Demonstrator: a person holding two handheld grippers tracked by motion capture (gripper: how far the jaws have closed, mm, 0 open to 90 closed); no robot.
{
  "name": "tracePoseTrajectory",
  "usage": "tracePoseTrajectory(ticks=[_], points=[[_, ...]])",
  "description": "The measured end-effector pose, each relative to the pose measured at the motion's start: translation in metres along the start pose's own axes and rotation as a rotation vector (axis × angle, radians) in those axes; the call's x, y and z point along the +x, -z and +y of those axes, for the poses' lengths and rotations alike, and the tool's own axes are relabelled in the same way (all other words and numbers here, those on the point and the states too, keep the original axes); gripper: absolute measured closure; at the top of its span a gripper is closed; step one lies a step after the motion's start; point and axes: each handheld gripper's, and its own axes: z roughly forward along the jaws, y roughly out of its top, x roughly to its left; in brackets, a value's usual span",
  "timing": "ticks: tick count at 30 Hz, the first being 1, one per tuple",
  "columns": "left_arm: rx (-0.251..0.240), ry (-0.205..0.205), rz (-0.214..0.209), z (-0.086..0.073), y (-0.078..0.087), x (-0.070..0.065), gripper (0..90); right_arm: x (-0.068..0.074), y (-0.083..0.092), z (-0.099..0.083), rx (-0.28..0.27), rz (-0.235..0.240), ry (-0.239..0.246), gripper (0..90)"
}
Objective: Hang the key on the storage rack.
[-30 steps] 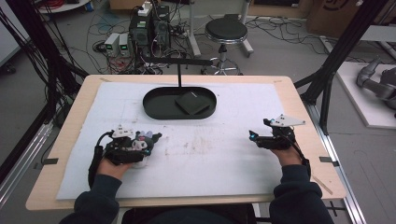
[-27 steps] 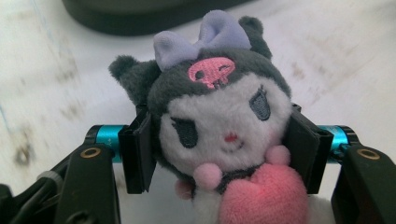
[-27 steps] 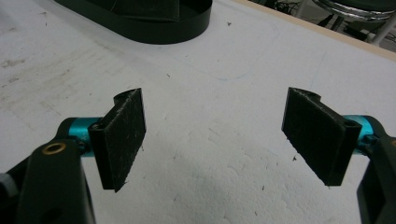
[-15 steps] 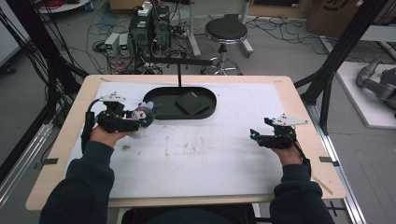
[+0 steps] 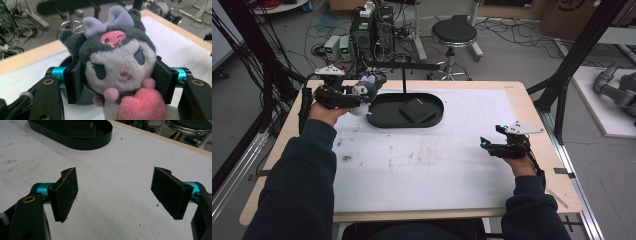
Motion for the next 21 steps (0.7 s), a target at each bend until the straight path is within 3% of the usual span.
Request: tracePoseTrajectory(ticks=[5,11,17,21], points=[[-0.021,0.009,0.005,0.016,-0.008,0.015,35.9,0.000,0.000,0.000,0.001,0.003,0.000,22.2],[-0.027,0.019,0.015,0.024,-0.016,0.024,35.9,0.000,0.001,0.000,-0.003,0.009,0.002,22.2],[-0.041,0.039,0.028,0.023,-0.028,0.034,35.9,-0.001,0.002,0.000,-0.010,0.016,-0.007,22.2],[-0.076,0.061,0.034,0.021,-0.034,0.041,35.9,-0.002,0.003,0.000,-0.013,0.017,-0.011,22.2]])
